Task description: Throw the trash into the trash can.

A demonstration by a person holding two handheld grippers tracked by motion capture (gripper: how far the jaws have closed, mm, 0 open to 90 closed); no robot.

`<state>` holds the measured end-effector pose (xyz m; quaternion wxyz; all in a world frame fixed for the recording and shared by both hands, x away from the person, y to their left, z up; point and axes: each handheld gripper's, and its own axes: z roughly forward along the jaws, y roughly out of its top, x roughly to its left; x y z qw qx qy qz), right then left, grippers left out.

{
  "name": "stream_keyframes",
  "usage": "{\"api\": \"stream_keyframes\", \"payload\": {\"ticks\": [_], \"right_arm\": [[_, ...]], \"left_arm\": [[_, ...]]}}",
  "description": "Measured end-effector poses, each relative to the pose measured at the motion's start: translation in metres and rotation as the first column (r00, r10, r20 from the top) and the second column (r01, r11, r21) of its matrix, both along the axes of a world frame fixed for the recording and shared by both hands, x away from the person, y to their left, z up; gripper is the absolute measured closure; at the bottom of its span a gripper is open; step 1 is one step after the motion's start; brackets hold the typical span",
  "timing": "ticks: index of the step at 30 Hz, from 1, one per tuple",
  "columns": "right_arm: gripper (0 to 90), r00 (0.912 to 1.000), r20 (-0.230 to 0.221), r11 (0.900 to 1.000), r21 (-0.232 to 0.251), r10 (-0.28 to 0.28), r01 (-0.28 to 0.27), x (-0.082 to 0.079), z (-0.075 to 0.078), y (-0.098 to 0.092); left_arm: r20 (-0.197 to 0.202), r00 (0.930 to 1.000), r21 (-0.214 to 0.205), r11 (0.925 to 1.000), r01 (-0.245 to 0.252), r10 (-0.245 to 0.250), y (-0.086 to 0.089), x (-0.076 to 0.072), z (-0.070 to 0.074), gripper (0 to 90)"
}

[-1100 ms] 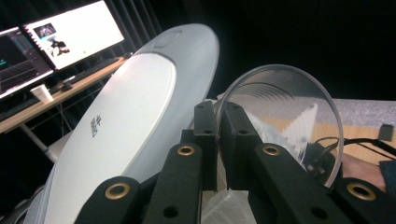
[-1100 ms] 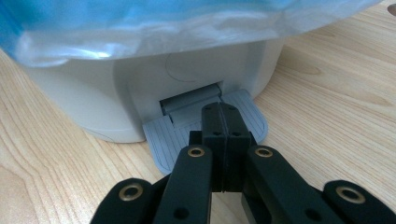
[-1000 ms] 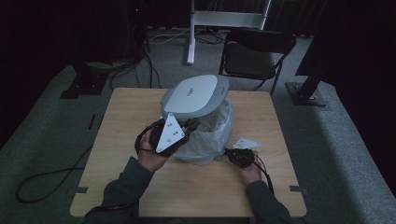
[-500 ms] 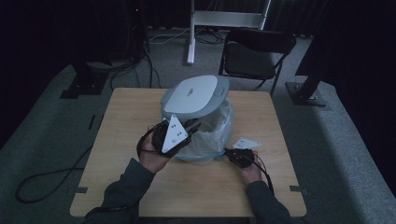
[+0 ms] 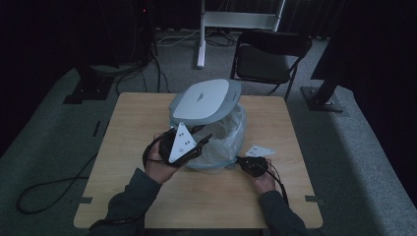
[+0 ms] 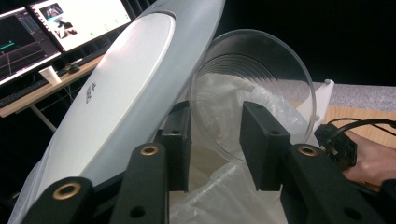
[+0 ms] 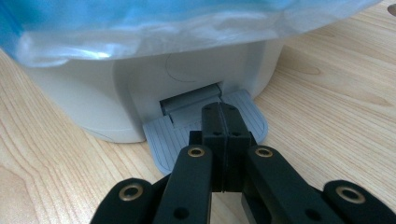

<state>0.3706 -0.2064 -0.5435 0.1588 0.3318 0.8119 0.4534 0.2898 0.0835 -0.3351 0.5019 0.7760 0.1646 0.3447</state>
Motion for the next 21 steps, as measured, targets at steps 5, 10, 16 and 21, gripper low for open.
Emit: {"api": "stream_keyframes", "payload": {"ticks": [5,10,16,21], "right_arm": [[90.0,1.0000,0.000,1.0000,0.000,0.000,0.000,0.0000,0.0000,0.0000],[90.0,1.0000,0.000,1.0000,-0.001,0.000,0.000,0.0000,0.0000,0.0000],[90.0,1.0000,0.000,1.0000,-0.001,0.000,0.000,0.0000,0.0000,0.0002],[90.0,1.0000,0.000,1.0000,-0.002,0.000,0.000,-0.0001,0.0000,0.0003]], "left_arm": [[0.000,1.0000,-0.003,1.0000,0.002,-0.002,-0.0011,-0.0007,-0.0017,60.0],[0.003,0.9999,-0.015,0.9998,0.011,-0.011,-0.0009,-0.0017,-0.0014,55.4],[0.010,0.9998,-0.026,0.9995,0.019,-0.019,0.0008,-0.0048,-0.0005,50.8],[0.015,0.9996,-0.027,0.9993,0.024,-0.023,0.0017,-0.0060,-0.0008,48.7]]}}
